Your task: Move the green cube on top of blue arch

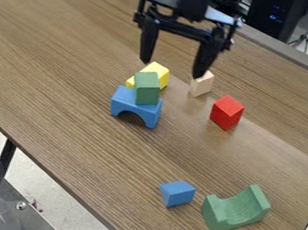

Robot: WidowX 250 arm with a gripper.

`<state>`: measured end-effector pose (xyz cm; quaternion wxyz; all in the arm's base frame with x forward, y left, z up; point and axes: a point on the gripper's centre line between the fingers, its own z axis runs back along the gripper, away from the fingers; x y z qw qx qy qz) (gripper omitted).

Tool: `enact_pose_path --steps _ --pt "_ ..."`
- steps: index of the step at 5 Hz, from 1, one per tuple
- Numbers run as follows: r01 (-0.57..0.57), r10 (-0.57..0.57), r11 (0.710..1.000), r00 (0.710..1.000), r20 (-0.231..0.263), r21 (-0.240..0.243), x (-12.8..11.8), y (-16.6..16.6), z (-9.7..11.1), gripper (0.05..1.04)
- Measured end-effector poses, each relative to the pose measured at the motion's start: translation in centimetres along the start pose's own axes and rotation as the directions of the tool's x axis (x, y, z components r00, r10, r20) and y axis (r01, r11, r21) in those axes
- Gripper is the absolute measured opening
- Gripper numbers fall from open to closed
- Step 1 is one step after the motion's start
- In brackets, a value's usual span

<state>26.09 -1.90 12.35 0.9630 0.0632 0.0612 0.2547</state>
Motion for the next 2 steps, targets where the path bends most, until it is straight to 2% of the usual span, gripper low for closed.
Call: enact_pose_path --steps 1,2 --pt "0.1 -0.1 0.995 0.995 0.012 -0.018 -0.9 -1.5 -0.5 1.0" --pt "0.19 -0.192 0.975 0.981 -0.001 -0.114 -0.3 -4.7 -4.3 1.0"
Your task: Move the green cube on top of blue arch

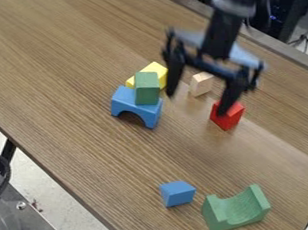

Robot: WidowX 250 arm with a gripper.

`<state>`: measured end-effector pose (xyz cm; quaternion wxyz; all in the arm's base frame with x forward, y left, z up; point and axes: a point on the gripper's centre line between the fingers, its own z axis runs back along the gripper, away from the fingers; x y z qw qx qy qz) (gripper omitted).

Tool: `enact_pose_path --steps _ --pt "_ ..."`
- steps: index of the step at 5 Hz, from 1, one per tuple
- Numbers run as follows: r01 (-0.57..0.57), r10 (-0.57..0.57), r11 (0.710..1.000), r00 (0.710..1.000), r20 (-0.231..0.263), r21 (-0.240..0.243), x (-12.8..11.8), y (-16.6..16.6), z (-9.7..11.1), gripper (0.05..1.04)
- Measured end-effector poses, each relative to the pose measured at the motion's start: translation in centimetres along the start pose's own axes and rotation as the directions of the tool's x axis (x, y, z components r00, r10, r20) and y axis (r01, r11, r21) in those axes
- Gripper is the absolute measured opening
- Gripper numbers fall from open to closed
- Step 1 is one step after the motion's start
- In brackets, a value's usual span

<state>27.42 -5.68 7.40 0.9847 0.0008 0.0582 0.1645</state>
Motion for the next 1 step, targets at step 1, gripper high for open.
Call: enact_pose_path --steps 1 --pt "0.038 -0.038 0.999 0.999 -0.014 -0.019 0.44 -1.62 -1.82 1.0"
